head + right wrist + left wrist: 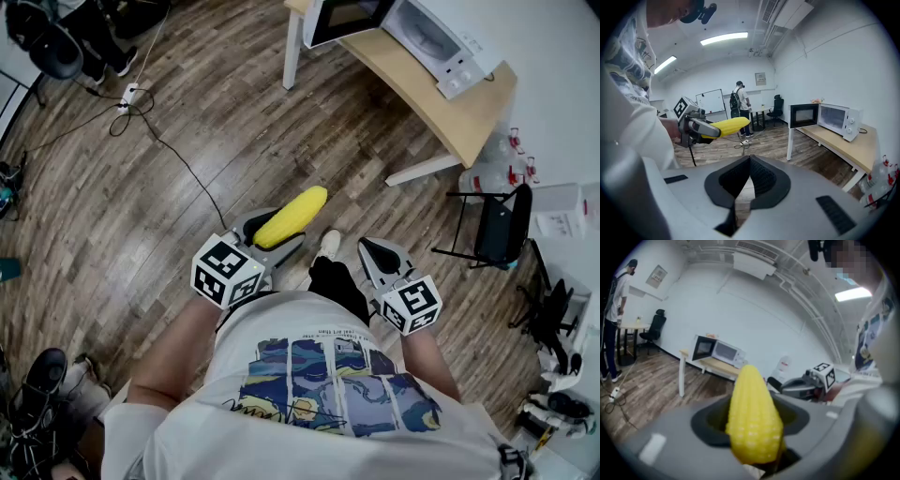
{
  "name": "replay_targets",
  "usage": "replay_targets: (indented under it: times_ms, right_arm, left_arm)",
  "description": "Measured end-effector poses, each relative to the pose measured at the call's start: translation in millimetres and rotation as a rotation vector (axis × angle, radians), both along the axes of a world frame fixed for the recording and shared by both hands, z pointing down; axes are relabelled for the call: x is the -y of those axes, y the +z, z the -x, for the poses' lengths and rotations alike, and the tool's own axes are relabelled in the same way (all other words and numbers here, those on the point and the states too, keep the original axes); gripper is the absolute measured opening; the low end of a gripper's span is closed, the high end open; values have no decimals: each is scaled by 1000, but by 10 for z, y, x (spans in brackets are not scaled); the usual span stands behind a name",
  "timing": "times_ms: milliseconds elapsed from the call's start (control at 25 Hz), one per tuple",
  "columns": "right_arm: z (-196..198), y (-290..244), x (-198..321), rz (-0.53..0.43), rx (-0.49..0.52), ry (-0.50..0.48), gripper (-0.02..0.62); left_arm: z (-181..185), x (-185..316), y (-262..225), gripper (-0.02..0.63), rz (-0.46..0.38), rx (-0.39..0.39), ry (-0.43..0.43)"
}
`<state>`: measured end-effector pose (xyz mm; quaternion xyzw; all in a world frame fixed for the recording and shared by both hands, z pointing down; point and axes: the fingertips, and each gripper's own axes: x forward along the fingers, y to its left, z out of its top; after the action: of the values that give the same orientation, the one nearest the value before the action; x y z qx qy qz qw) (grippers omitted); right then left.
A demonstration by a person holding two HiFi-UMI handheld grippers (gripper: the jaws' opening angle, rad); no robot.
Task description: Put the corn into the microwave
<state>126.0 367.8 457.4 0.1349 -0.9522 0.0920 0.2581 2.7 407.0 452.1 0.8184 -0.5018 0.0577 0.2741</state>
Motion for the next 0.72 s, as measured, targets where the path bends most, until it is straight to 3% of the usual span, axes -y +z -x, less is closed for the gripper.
replay_targets:
  times_ms: [160, 280, 560, 720]
  right_arm:
    - [-61, -13, 136, -3, 1, -23, 8]
    - [-204, -48, 333, -7, 10, 13, 8]
    - [-502, -40, 976, -16, 65, 90, 8]
    - [-633, -19, 1316, -18, 91, 89, 9]
  left_arm:
    - [-42, 93, 37, 250, 10, 2, -34]
    - [-155, 306, 56, 250, 23, -4, -35]
    - [-558, 981, -11, 250, 15, 78, 52]
    - [-664, 1393, -51, 250, 14, 98, 53]
